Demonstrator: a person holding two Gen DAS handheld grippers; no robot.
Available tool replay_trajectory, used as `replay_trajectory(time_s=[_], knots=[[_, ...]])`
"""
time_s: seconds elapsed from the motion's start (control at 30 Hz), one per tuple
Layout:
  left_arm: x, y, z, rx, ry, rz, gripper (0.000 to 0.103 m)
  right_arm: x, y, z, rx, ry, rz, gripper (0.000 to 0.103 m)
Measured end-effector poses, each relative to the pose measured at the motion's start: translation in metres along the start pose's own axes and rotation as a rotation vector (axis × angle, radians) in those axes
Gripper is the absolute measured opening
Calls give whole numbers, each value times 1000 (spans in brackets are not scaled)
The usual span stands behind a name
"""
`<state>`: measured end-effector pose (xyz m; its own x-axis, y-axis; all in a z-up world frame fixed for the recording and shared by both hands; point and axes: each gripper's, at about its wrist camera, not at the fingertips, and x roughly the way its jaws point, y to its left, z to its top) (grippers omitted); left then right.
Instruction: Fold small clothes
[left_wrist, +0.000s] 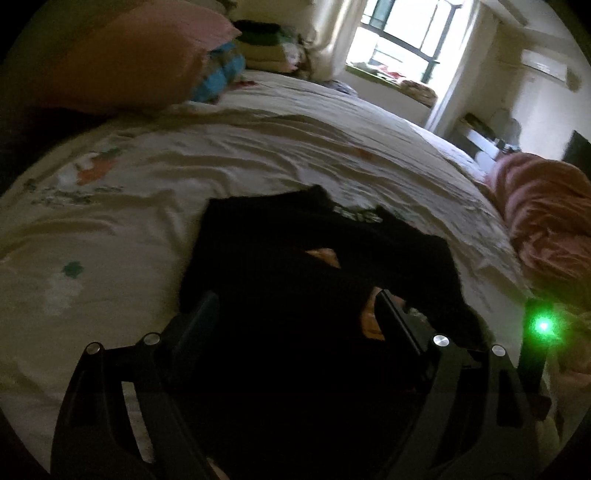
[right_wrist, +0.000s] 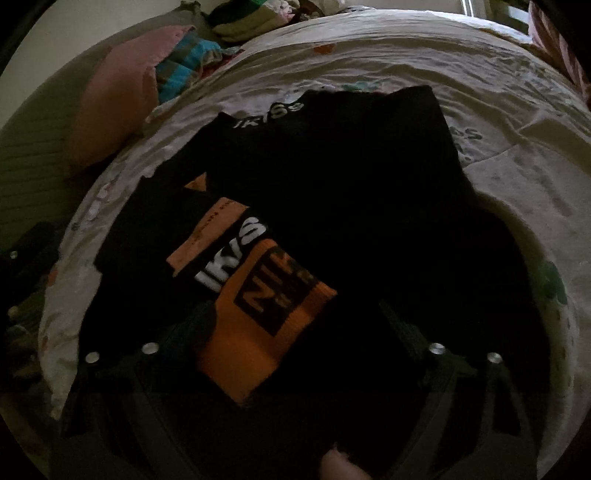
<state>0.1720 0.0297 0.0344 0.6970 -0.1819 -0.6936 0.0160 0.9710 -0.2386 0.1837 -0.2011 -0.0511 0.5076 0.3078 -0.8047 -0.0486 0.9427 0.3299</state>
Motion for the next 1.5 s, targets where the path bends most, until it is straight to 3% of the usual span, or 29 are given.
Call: replay_trajectory(time_s=[0.03,0.13,0.2,0.3,0.43,0.6,0.73,0.9,1.4,1.5], knots=[[-3,4,0,-3,-8,13,79,1,1,1,0,-11,1,61],[-8,14,3,-13,-26,38,79,1,4,4,-2,-25,32,24],[-11,20,5,-21,-36,56,79,-2,11,7,-41,-25,50,15],[-15,31,4,-28,-52,85,79,-16,30,14,-143,-67,36,14],[-17,46,4,-59,-54,112,85,-46,63,40,-307,-159,35,13],[-16,55,4,-78,-52,123,85,-84,95,79,-485,-289,11,13],[-10,51,7,-72,-45,115,85,-85,94,98,-553,-333,-77,13],[4,35,16,-18,-30,118,85,-65,70,103,-522,-313,-154,13],[60,-3,17,106,70,125,85,-25,10,92,-372,-228,-235,14],[67,-7,15,125,84,128,85,-27,4,91,-355,-241,-262,20]])
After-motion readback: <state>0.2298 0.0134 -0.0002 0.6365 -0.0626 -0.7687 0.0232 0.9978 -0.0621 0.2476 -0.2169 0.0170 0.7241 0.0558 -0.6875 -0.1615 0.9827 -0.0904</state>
